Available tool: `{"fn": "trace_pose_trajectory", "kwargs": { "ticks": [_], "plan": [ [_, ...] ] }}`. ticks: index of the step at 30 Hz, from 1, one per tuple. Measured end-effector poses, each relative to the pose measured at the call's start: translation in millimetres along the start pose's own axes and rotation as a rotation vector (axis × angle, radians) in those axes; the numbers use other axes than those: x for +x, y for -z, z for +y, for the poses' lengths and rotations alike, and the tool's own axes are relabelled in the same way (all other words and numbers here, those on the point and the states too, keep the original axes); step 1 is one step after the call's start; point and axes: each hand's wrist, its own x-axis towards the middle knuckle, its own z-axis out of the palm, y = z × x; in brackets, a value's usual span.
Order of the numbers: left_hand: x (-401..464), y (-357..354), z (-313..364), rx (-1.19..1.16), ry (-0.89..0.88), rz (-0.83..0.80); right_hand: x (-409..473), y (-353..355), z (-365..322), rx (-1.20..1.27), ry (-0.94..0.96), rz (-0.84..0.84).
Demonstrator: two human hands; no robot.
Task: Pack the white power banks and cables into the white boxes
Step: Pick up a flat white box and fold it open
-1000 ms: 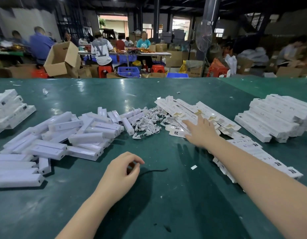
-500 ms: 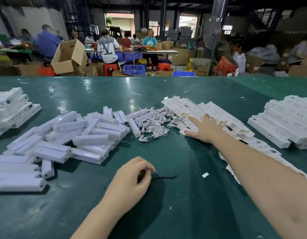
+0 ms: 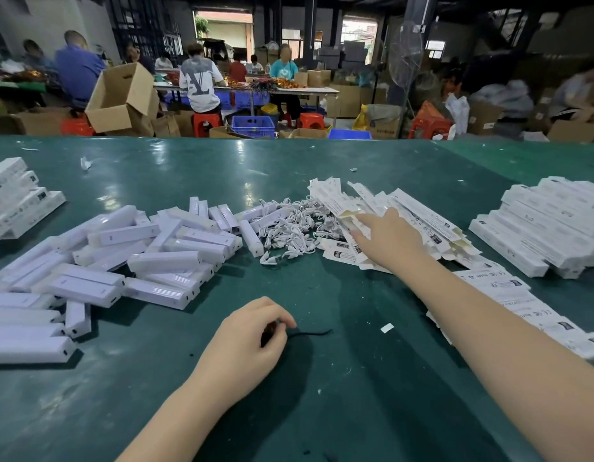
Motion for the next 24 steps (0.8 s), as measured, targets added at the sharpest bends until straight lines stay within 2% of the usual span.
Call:
{"fn": "trace_pose_trajectory", "kwargs": {
  "ticks": [6, 11, 13, 15, 17, 18, 22, 24],
  "plan": [
    [0, 2, 3, 0.002, 0.017, 0.019, -35, 39, -11, -0.050, -0.151, 0.041],
    [0, 4, 5, -0.019, 0.052, 0.051, -71, 80, -8, -0.109, -0.270, 0.243],
    [0, 4, 6, -0.036, 0.071, 0.060, -81, 84, -8, 0.017, -0.245, 0.331],
    [1, 5, 7, -0.090, 0.100, 0.079, -86, 82, -12, 0.316, -0.167, 0.368],
    [2, 6, 10, -0.168, 0.137, 0.099, -90, 72, -21, 0.651, -0.062, 0.302],
    [2, 6, 11, -0.203, 0.160, 0.105, -94, 65, -26, 0.743, -0.020, 0.265],
    [2, 8, 12, -0.366, 0.237, 0.100, -104, 39, -36, 0.940, 0.095, 0.202],
    [5, 8, 12, -0.555, 0.271, 0.114, -109, 35, -40, 1.021, 0.159, 0.083]
  ]
}}
